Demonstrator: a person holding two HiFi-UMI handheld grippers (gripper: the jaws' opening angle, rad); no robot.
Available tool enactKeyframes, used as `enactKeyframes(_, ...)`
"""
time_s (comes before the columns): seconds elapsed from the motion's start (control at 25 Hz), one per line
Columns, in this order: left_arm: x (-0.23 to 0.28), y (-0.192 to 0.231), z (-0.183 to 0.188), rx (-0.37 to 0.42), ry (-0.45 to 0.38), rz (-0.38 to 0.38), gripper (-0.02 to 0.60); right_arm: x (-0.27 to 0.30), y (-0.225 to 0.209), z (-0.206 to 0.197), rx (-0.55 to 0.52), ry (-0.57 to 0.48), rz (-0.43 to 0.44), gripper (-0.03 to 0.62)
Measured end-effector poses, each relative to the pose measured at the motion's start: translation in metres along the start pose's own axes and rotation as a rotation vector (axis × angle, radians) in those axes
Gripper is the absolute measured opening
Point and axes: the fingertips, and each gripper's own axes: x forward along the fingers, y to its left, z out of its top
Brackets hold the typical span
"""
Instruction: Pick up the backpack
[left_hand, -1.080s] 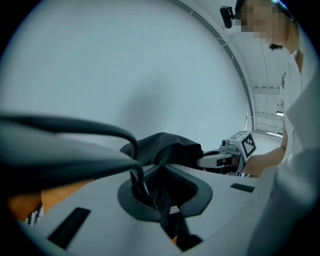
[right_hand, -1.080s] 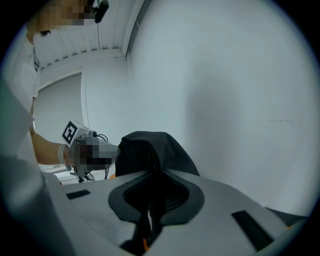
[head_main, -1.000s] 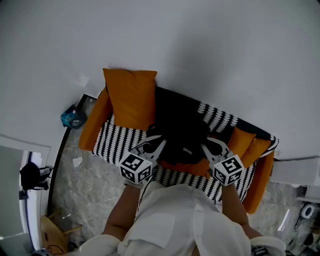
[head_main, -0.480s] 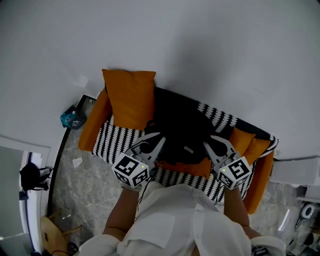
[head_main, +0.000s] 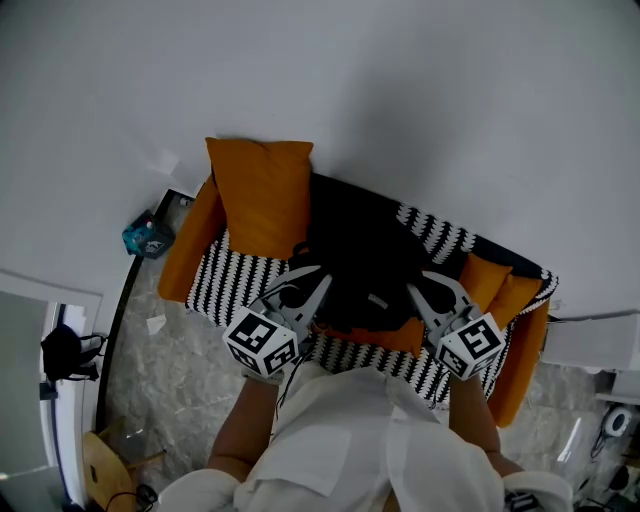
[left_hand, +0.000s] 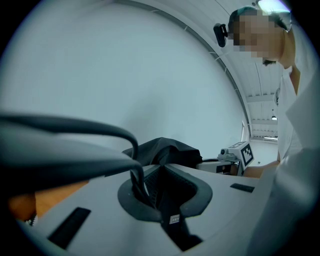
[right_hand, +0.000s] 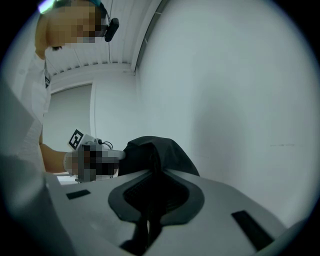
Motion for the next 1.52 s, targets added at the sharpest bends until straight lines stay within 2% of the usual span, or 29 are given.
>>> enactKeyframes(0.56,-0.011,-0.004,-0.001,-0.007,-0.009,-0.002,0.041,-0.002,0.012,0.0,0.01,-0.006,0.018,0.04)
enactKeyframes(1.52,-0.007,-0.001,-0.008,-0.021,0.003,-0.001,0.041,0.003,0.009,-0.008,0.017,0.014,0.028,0.04)
